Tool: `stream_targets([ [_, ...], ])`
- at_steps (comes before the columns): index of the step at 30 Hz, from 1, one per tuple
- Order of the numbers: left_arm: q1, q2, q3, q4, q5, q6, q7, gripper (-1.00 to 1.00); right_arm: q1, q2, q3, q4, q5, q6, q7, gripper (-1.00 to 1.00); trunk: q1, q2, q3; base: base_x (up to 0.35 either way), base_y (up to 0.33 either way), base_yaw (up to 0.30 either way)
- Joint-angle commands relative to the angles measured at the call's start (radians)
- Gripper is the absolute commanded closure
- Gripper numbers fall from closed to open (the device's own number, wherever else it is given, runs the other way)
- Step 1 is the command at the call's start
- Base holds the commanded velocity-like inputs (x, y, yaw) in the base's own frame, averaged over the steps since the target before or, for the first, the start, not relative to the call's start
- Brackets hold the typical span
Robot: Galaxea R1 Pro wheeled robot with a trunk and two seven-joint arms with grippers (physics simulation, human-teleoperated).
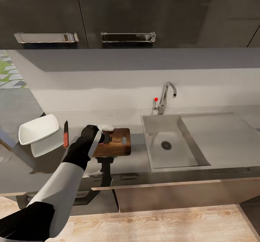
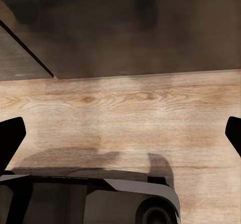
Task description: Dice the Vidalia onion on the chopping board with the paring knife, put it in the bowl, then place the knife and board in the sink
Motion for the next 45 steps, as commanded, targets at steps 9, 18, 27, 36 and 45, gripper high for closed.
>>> stream_targets([
  [9, -0.001, 0.000, -0.002, 0.000, 0.008, 0.003, 0.008, -1.00, 0.000, 0.002, -0.008, -0.002, 0.010, -0.002, 0.006, -1.00, 0.001, -0.002, -0.002, 0.000, 0.000, 0.000],
  [18, -0.001, 0.000, -0.001, -0.011, 0.007, 0.003, 0.008, -1.00, 0.000, 0.002, -0.008, -0.002, 0.010, -0.002, 0.006, -1.00, 0.001, -0.002, -0.002, 0.000, 0.000, 0.000],
  [27, -0.001, 0.001, -0.001, -0.185, 0.007, 0.008, 0.008, -1.00, 0.000, 0.002, -0.008, -0.002, 0.010, -0.002, 0.006, -1.00, 0.001, -0.002, -0.002, 0.000, 0.000, 0.000],
  [36, -0.001, 0.002, -0.002, -0.197, 0.007, 0.011, 0.008, -1.00, 0.000, 0.002, -0.008, -0.002, 0.010, -0.002, 0.006, -1.00, 0.001, -0.002, -0.002, 0.000, 0.000, 0.000],
  [45, -0.001, 0.001, -0.002, -0.164, 0.007, 0.011, 0.008, -1.00, 0.000, 0.002, -0.008, -0.002, 0.010, -0.002, 0.006, -1.00, 0.001, -0.002, -0.002, -0.148, 0.000, 0.000],
])
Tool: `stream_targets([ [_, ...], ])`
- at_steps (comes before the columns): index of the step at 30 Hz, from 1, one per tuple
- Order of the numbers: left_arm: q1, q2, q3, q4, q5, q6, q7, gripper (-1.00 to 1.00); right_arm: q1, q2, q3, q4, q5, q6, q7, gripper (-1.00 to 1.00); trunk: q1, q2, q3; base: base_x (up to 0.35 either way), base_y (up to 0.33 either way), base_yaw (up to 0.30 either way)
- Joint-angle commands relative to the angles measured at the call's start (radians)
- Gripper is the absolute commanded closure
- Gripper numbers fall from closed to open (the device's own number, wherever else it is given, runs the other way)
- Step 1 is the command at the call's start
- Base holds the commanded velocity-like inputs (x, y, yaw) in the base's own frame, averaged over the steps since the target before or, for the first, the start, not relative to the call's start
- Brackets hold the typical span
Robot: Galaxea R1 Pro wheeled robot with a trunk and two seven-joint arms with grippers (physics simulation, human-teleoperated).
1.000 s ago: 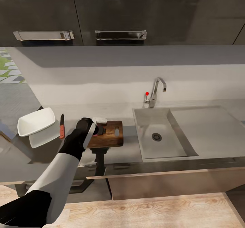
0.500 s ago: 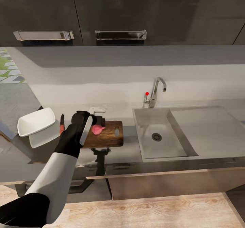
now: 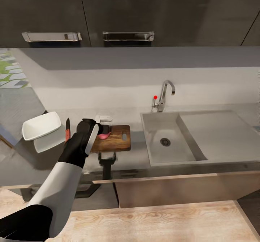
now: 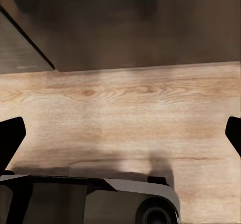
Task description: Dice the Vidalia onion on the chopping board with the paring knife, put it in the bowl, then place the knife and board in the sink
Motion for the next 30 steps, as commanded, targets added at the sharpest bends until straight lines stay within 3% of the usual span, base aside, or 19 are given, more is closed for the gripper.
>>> stream_targets([
  [1, -0.001, 0.000, -0.001, 0.001, 0.007, 0.004, 0.008, -1.00, 0.000, 0.002, -0.008, -0.002, 0.010, -0.002, 0.006, -1.00, 0.000, -0.002, -0.002, -0.321, 0.000, 0.000],
  [30, -0.001, 0.000, -0.002, -0.013, 0.007, 0.004, 0.008, -1.00, 0.000, 0.002, -0.008, -0.002, 0.010, -0.002, 0.006, -1.00, 0.000, -0.002, -0.002, -0.335, 0.000, 0.000],
])
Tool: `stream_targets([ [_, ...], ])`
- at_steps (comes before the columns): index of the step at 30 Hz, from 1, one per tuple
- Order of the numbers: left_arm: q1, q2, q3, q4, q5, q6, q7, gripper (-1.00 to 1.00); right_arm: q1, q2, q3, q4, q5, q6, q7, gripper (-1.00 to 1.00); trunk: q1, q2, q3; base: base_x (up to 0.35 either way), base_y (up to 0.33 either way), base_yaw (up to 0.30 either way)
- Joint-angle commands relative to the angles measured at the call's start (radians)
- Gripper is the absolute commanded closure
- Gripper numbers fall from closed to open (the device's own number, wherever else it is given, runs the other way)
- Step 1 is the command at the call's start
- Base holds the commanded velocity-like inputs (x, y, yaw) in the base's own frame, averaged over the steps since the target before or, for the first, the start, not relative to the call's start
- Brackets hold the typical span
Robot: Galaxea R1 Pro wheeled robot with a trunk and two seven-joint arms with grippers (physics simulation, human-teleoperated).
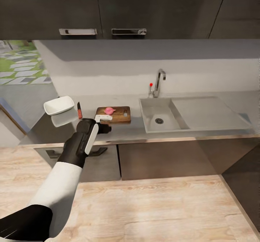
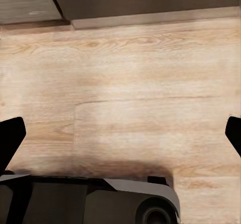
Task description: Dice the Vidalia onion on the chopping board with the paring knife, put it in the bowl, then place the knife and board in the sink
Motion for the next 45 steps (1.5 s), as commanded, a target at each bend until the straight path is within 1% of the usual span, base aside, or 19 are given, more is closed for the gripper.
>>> stream_targets([
  [1, -0.001, 0.000, -0.001, -0.001, 0.007, 0.004, 0.008, -1.00, 0.000, 0.002, -0.008, -0.002, 0.010, -0.002, 0.006, -1.00, 0.000, -0.002, -0.002, -0.336, 0.000, 0.000],
  [7, -0.001, 0.000, -0.001, -0.004, 0.007, 0.003, 0.008, -1.00, 0.000, 0.002, -0.008, -0.002, 0.010, -0.002, 0.006, -1.00, 0.000, -0.002, -0.002, -0.317, 0.000, 0.000],
  [9, -0.001, 0.000, 0.000, -0.017, 0.007, 0.003, 0.008, -1.00, 0.000, 0.002, -0.008, -0.002, 0.010, -0.002, 0.006, -1.00, 0.000, -0.002, -0.002, -0.174, 0.000, 0.000],
  [15, -0.001, 0.001, 0.000, -0.102, 0.007, 0.002, 0.008, -1.00, 0.000, 0.001, -0.008, -0.002, 0.010, -0.002, 0.006, -1.00, 0.000, -0.002, -0.002, -0.043, 0.000, 0.000],
  [16, 0.002, 0.001, 0.000, -0.142, 0.007, 0.003, 0.008, -1.00, 0.000, 0.002, -0.008, -0.002, 0.010, -0.002, 0.006, -1.00, 0.000, -0.002, -0.002, -0.005, 0.000, 0.000],
  [21, 0.003, 0.002, 0.000, -0.179, 0.007, 0.003, 0.008, -1.00, 0.000, 0.001, -0.008, -0.002, 0.010, -0.002, 0.006, -1.00, 0.000, -0.002, -0.002, -0.002, 0.000, 0.000],
  [25, 0.008, 0.015, -0.001, -0.240, 0.008, 0.003, 0.008, -1.00, 0.000, 0.001, -0.008, -0.002, 0.010, -0.002, 0.006, -1.00, 0.000, -0.002, -0.002, 0.000, 0.000, 0.000],
  [28, 0.032, 0.022, -0.001, -0.286, 0.008, 0.004, 0.008, -1.00, 0.000, 0.000, -0.008, -0.002, 0.010, -0.002, 0.006, -1.00, 0.000, -0.002, -0.002, 0.000, 0.000, 0.000],
  [29, 0.057, 0.025, -0.001, -0.332, 0.008, 0.004, 0.008, -1.00, 0.000, 0.000, -0.008, -0.003, 0.010, -0.002, 0.006, -1.00, 0.000, -0.002, -0.002, 0.000, 0.000, 0.000],
  [30, 0.067, 0.025, -0.001, -0.351, 0.008, 0.004, 0.008, -1.00, 0.000, 0.000, -0.008, -0.003, 0.010, -0.002, 0.006, -1.00, 0.000, -0.002, -0.002, 0.000, 0.000, 0.000],
  [35, 0.096, 0.027, -0.001, -0.400, 0.006, 0.004, 0.008, -1.00, 0.000, 0.000, -0.008, -0.002, 0.010, -0.002, 0.006, -1.00, 0.000, -0.002, -0.002, 0.000, 0.000, 0.000],
  [37, 0.104, 0.045, 0.000, -0.410, 0.006, 0.003, 0.008, -1.00, 0.000, 0.000, -0.008, -0.002, 0.010, -0.002, 0.006, -1.00, 0.000, -0.002, -0.002, 0.000, 0.000, 0.000],
  [40, 0.116, 0.100, 0.000, -0.434, 0.007, 0.004, 0.008, -1.00, 0.000, 0.000, -0.008, -0.002, 0.010, -0.002, 0.006, -1.00, 0.000, -0.002, -0.002, 0.000, 0.000, 0.000],
  [43, 0.119, 0.115, 0.000, -0.439, 0.012, 0.004, 0.008, -1.00, 0.000, 0.000, -0.008, -0.002, 0.010, -0.002, 0.005, -1.00, 0.000, -0.002, -0.002, 0.000, 0.000, 0.000],
  [45, 0.123, 0.120, 0.001, -0.441, 0.015, 0.004, 0.008, -1.00, 0.000, -0.001, -0.009, -0.002, 0.010, -0.002, 0.005, -1.00, 0.000, -0.002, -0.002, 0.000, 0.000, 0.000],
])
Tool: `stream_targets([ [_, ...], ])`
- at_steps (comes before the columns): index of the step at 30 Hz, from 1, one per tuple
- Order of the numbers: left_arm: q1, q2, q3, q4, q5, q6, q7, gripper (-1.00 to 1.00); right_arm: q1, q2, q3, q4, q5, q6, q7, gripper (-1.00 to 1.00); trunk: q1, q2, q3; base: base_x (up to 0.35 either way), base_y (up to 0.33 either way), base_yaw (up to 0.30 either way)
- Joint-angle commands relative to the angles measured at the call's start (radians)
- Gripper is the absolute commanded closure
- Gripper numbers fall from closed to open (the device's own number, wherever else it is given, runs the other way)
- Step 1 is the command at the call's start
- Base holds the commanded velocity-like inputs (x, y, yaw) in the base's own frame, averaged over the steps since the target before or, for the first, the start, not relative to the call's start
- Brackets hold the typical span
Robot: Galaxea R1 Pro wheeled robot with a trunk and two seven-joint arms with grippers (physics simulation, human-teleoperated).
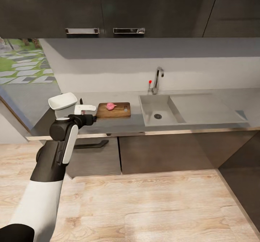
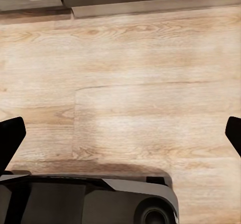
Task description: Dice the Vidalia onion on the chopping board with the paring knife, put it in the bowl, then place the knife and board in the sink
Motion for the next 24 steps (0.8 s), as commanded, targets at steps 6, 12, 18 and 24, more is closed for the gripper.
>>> stream_targets([
  [6, 0.039, 0.005, 0.001, -0.002, 0.012, 0.000, 0.008, -1.00, 0.000, 0.001, -0.008, -0.002, 0.010, -0.002, 0.007, -1.00, 0.001, -0.002, -0.002, 0.000, 0.000, 0.000],
  [12, 0.097, 0.006, 0.002, -0.003, 0.013, -0.018, 0.008, -1.00, 0.000, 0.001, -0.008, -0.002, 0.010, -0.002, 0.006, -1.00, 0.001, -0.002, -0.002, 0.000, 0.000, 0.000],
  [18, 0.176, 0.038, 0.003, -0.003, 0.014, -0.115, 0.008, -1.00, 0.000, 0.001, -0.008, -0.002, 0.010, -0.001, 0.006, -1.00, 0.001, -0.002, -0.002, 0.000, 0.000, 0.000],
  [24, 0.281, 0.071, 0.003, -0.003, 0.033, -0.225, 0.008, -1.00, 0.000, 0.001, -0.008, -0.002, 0.010, -0.001, 0.006, -1.00, 0.001, -0.002, -0.002, 0.000, 0.000, 0.000],
])
